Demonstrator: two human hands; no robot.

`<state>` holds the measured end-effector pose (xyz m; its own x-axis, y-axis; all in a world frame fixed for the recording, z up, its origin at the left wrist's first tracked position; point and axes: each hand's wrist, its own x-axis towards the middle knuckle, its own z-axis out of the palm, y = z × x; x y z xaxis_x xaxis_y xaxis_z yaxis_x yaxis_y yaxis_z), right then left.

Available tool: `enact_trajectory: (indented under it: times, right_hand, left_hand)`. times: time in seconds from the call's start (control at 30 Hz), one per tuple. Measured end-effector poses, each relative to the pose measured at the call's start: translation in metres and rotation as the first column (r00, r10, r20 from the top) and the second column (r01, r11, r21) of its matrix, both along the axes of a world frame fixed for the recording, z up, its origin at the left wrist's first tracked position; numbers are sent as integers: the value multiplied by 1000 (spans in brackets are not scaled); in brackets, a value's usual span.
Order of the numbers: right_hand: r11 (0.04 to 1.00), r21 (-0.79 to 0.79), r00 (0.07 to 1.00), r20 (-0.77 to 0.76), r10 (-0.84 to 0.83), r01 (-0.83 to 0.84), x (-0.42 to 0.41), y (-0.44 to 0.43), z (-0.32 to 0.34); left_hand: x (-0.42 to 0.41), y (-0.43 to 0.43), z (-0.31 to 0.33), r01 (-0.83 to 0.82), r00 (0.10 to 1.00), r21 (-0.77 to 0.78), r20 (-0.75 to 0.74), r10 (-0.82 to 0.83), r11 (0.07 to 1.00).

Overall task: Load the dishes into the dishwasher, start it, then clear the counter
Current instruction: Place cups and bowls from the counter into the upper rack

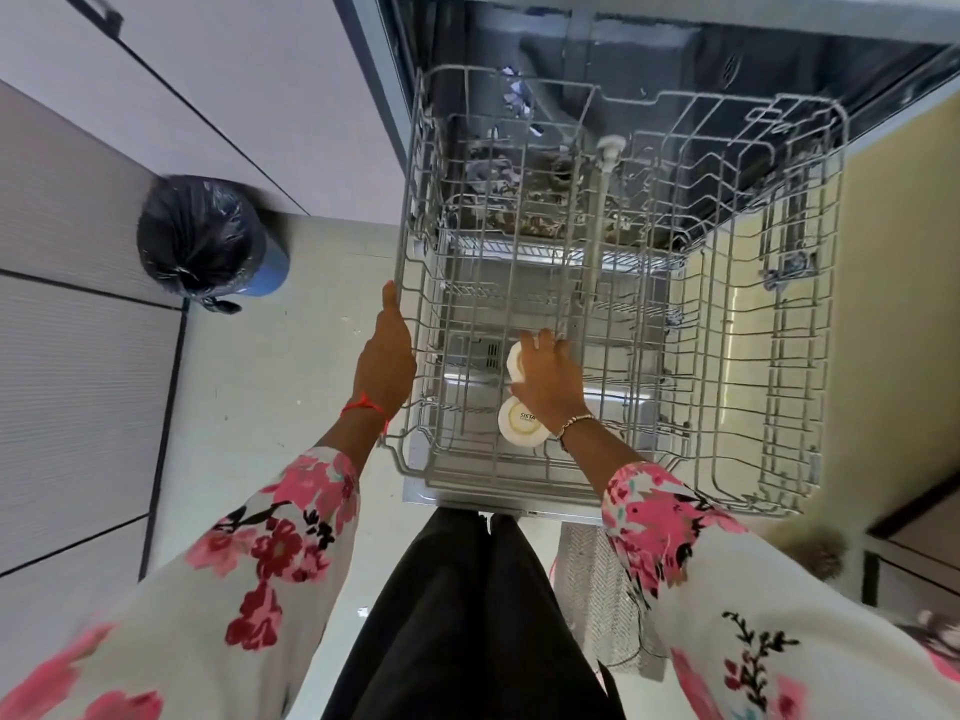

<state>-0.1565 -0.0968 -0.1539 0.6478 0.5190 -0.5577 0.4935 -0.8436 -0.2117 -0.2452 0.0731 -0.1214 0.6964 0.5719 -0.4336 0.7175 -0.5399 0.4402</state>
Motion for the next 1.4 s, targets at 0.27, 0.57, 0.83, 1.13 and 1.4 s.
enact_trajectory:
  times: [0.27, 0.57, 0.83, 1.13, 1.4]
  right_hand:
    - [999, -35, 999, 31, 9, -8, -2, 2, -7]
    - [998, -47, 998, 49, 48, -45, -6, 2, -18]
    - [1000, 11, 999, 46, -11, 11, -4, -1, -19]
    - [999, 2, 999, 16, -37, 37, -6, -2, -19]
    - [996, 37, 997, -1, -81, 81, -4, -8, -13]
  left_hand:
    - [-1, -2, -2, -14, 998, 25, 63, 13, 1000]
    - [-1, -3, -3, -21, 996, 17, 86, 20, 1000]
    - [-2, -2, 0, -16, 997, 0, 75, 16, 1000]
    - [-1, -2, 3, -7, 998, 20, 63, 5, 1000]
    - [-2, -1, 1, 12, 998, 28, 64, -14, 1000]
